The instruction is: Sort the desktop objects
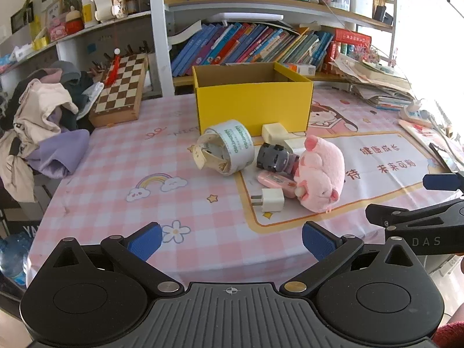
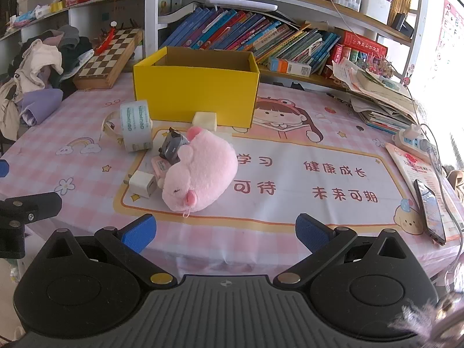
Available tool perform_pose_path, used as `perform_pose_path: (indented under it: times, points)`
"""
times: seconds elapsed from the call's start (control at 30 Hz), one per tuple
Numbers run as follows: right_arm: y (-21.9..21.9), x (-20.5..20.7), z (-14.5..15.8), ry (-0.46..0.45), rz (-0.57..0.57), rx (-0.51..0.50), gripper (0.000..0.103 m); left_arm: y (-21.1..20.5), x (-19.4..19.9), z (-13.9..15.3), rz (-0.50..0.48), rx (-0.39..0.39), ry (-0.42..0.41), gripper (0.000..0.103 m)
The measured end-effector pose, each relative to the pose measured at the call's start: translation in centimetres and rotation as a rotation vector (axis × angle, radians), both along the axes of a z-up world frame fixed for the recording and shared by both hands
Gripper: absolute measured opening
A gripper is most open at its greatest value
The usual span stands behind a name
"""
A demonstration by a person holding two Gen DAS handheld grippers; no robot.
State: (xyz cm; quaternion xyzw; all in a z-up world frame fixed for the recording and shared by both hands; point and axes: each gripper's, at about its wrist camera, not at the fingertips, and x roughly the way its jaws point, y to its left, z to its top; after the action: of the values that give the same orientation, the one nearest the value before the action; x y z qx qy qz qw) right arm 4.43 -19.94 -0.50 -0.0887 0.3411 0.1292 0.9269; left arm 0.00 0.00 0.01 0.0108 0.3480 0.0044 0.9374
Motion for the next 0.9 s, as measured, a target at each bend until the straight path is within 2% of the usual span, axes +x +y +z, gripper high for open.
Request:
perform_pose_path:
  times: [0.33, 0.6, 0.9]
  points:
    - [0.1, -0.1, 0.0, 0.004, 0.012, -0.006, 0.103, 0.0, 0.0, 0.0, 0.004, 0.006, 0.013, 0.103]
    - [1.0, -0.6, 0.1, -0.013, 0.048, -0.05, 0.103, 0.2, -0.2, -0.3, 0.007, 0.003, 0.005, 0.103]
    - [0.5, -0.5, 0.3, -0.004, 0.039, -0.027, 0.103, 0.0, -0.3, -0.5, 0.004, 0.006, 0.014, 0.103]
